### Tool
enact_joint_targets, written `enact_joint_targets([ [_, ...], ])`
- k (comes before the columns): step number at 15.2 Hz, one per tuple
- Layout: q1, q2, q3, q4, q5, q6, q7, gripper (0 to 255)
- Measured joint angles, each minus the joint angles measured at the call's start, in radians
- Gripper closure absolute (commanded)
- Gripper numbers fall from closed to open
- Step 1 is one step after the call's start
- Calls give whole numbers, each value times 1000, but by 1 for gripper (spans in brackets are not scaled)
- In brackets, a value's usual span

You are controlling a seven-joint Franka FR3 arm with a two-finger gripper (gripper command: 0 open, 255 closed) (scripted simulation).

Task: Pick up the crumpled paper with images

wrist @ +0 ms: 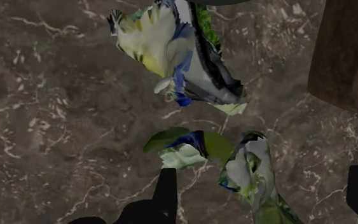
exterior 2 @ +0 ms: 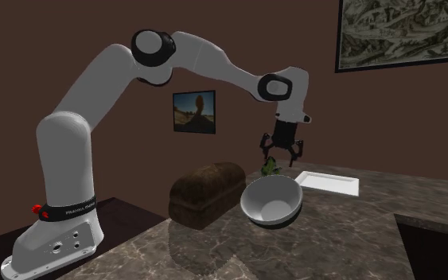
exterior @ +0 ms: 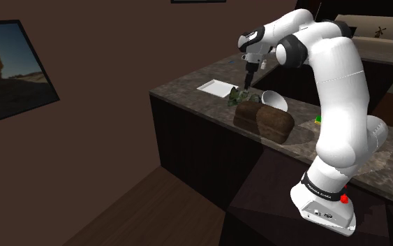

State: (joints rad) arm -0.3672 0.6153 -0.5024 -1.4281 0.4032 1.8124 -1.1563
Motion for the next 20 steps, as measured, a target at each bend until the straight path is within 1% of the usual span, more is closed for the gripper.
enact_joint_targets([
  [4, 3, 11, 5, -33, 8, 41, -10, 0],
  [5, 2, 14, 6, -34, 10, 45, -11, 255],
  [15, 2, 17, 7, -33, 11, 49, -12, 255],
  [20, 3, -3, 0, -12, 0, 9, -1, 255],
])
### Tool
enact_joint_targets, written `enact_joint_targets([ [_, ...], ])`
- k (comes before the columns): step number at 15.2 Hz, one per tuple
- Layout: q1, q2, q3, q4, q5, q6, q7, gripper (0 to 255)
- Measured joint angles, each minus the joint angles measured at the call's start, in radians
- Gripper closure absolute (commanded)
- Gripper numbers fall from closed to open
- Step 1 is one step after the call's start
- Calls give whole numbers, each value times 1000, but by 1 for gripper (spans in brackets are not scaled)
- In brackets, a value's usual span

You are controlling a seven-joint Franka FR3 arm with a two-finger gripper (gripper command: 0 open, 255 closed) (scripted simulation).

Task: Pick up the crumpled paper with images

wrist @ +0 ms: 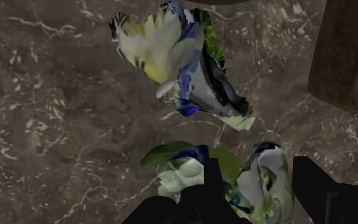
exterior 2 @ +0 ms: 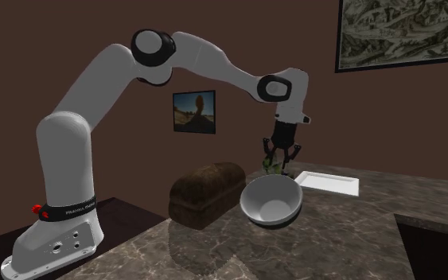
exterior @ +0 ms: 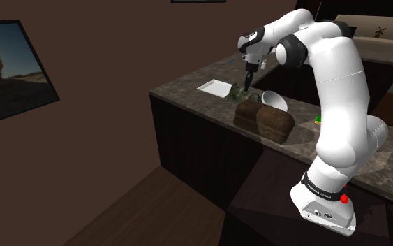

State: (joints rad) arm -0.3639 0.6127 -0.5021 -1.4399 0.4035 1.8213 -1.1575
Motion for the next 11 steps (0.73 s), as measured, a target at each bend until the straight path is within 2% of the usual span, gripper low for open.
enact_joint_targets([
  [11, -7, -38, -13, 86, -23, -117, 25, 255],
])
